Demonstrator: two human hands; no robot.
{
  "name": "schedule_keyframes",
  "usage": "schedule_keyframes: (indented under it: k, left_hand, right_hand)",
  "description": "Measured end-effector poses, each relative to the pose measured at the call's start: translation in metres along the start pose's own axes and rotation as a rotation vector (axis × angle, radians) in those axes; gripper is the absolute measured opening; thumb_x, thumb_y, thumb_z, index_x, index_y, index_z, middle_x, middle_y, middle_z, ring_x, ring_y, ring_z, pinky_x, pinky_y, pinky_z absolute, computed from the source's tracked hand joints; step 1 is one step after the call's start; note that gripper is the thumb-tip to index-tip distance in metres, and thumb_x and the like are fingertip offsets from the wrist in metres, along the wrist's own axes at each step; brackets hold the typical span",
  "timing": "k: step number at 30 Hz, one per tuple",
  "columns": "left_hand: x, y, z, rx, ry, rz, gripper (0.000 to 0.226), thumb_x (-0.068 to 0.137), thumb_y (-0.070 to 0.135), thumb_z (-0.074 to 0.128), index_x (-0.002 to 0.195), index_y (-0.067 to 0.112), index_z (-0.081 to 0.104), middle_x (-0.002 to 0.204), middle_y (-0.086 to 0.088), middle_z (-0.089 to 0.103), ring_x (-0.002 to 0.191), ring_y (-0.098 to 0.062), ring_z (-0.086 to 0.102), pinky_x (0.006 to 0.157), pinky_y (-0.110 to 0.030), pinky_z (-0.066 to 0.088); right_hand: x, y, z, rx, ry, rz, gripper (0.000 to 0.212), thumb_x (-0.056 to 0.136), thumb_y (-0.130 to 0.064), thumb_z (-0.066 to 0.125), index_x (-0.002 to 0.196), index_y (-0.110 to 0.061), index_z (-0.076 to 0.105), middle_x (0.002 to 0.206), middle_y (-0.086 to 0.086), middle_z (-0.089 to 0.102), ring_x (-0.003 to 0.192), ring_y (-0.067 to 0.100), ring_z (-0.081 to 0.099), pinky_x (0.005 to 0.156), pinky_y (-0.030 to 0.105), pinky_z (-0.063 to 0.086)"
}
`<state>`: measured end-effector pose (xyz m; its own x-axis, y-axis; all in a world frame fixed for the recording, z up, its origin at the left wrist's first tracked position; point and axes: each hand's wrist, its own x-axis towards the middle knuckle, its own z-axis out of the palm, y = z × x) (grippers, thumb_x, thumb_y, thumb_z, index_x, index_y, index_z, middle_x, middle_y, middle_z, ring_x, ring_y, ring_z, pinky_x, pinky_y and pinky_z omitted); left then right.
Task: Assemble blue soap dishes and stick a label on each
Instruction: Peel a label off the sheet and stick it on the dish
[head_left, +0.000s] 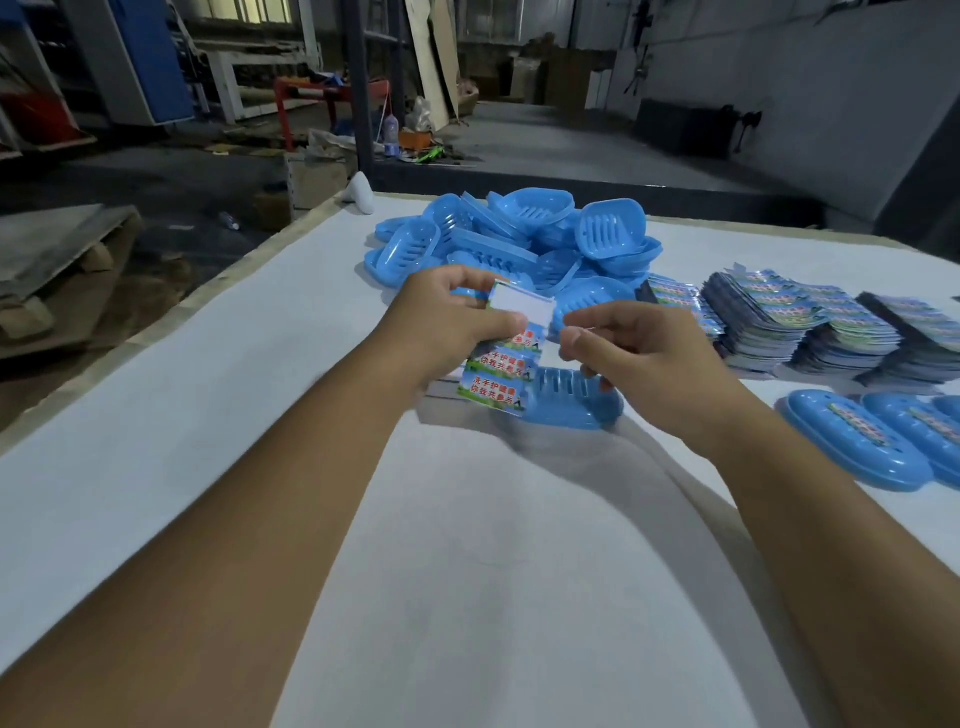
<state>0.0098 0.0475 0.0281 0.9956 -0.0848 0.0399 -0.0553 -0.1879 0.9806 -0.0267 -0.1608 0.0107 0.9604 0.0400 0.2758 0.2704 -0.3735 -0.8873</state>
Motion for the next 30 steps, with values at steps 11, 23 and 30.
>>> schedule_keyframes:
  k: [11,23,30]
  left_hand:
    - [-0.003,-0.004,0.016,-0.098,-0.043,0.01,0.022,0.088,0.013,0.076,0.107,0.022,0.072,0.083,0.002,0.079,0.071,-0.006,0.073,0.061,-0.02,0.057]
    - [-0.008,-0.003,0.016,0.05,-0.052,0.126,0.024,0.088,0.015,0.075,0.109,0.026,0.069,0.077,0.012,0.077,0.067,0.002,0.069,0.056,-0.012,0.052]
    - [-0.012,-0.001,0.018,0.044,-0.07,0.181,0.026,0.089,0.014,0.076,0.109,0.026,0.065,0.08,0.007,0.078,0.069,0.001,0.069,0.057,-0.011,0.05]
  right_hand:
    - [0.004,-0.003,-0.005,0.039,0.036,0.11,0.036,0.091,-0.017,0.076,0.12,-0.026,0.057,0.082,-0.004,0.079,0.066,0.002,0.068,0.057,0.019,0.054]
    - [0.004,-0.001,-0.011,-0.038,-0.021,0.11,0.034,0.092,-0.022,0.075,0.115,-0.037,0.056,0.084,-0.01,0.079,0.073,0.0,0.071,0.058,0.015,0.054]
    - [0.003,0.001,-0.004,-0.113,0.205,0.098,0.035,0.076,-0.033,0.09,0.098,-0.023,0.064,0.083,-0.005,0.068,0.069,0.006,0.06,0.067,0.034,0.054]
